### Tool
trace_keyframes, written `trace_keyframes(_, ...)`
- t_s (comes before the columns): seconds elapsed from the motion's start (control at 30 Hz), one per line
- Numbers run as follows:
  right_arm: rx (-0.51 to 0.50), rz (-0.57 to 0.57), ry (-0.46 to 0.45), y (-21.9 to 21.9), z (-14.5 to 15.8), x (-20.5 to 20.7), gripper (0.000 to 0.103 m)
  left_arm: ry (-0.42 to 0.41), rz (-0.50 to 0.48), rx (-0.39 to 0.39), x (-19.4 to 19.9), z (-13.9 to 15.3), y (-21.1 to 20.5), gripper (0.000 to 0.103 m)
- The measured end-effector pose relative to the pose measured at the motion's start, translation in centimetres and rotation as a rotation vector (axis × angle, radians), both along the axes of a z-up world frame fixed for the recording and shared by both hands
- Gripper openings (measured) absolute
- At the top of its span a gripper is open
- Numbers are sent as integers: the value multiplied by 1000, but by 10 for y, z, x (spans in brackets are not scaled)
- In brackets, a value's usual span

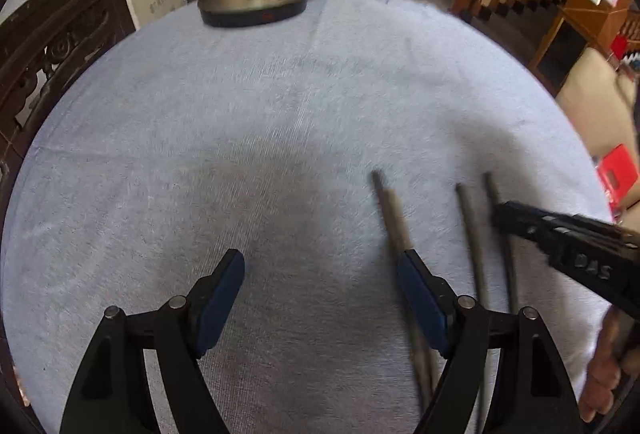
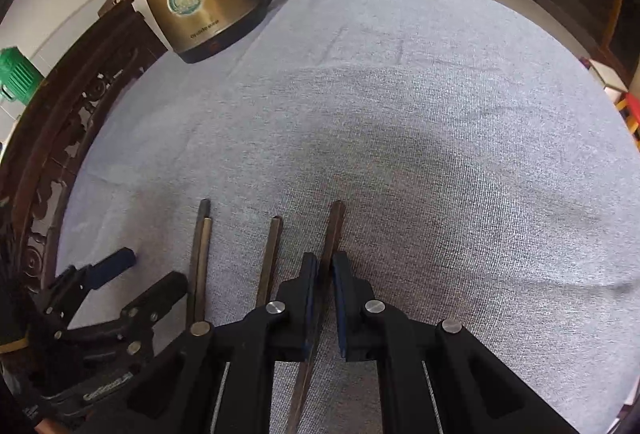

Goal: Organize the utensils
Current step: 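Hold the chopstick in the right tool while the left tool reaches for another chopstick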

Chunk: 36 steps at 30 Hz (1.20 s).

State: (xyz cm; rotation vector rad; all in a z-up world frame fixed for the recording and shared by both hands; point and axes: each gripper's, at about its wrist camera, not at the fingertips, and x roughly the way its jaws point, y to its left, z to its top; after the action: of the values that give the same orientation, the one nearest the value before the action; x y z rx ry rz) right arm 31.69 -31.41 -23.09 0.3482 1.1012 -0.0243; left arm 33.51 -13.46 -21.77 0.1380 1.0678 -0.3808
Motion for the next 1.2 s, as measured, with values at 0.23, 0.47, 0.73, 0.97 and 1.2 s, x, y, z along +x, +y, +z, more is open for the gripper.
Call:
trace_keyframes(0.23, 13, 2, -20, -2, 0, -7, 10, 32, -20, 16, 26, 3, -22, 80)
trace_keyframes(0.47, 37, 6, -28, -5, 0, -12, 10, 94, -3, 20, 57, -5, -36, 51)
trace_keyframes(0.73, 78, 4, -27, -11, 0, -14, 10, 61, -54, 117, 57, -4, -49, 10)
trace_keyframes(0.97, 112, -3, -21, -15, 0, -18, 10, 143, -33, 57, 44, -4, -14, 10)
trace_keyframes(1.2, 43, 27, 86, -4, 8, -3, 10, 208, 24, 76, 26, -7, -8, 60)
